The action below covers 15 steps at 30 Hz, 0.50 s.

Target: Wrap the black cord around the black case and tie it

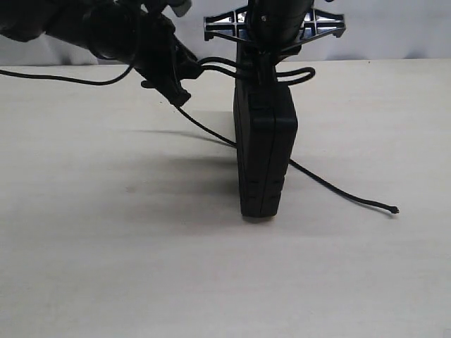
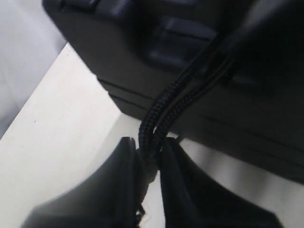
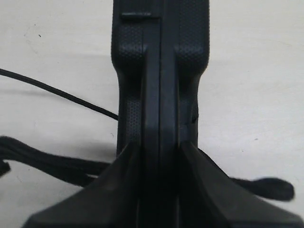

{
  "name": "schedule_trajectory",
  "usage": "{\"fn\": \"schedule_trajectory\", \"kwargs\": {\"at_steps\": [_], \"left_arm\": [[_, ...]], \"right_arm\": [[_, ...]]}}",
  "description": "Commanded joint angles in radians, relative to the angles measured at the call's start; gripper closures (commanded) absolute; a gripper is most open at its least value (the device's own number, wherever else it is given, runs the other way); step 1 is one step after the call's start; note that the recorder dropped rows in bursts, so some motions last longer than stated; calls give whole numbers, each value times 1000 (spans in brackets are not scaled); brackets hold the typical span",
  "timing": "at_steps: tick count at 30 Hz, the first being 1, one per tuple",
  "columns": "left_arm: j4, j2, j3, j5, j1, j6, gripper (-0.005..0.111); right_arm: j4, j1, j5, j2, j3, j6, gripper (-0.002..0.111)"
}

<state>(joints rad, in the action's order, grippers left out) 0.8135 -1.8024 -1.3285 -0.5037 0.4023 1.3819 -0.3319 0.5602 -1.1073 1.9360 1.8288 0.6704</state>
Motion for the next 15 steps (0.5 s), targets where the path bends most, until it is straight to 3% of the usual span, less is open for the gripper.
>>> {"fn": "schedule_trajectory", "kwargs": {"at_steps": [1, 15], "left_arm": [[10, 2, -1, 51, 45, 27, 107], [57, -5, -1, 57, 94, 31, 107]], "right_arm": [[-14, -2, 12, -10, 8, -3, 104], [-14, -2, 12, -10, 8, -3, 104]]}}
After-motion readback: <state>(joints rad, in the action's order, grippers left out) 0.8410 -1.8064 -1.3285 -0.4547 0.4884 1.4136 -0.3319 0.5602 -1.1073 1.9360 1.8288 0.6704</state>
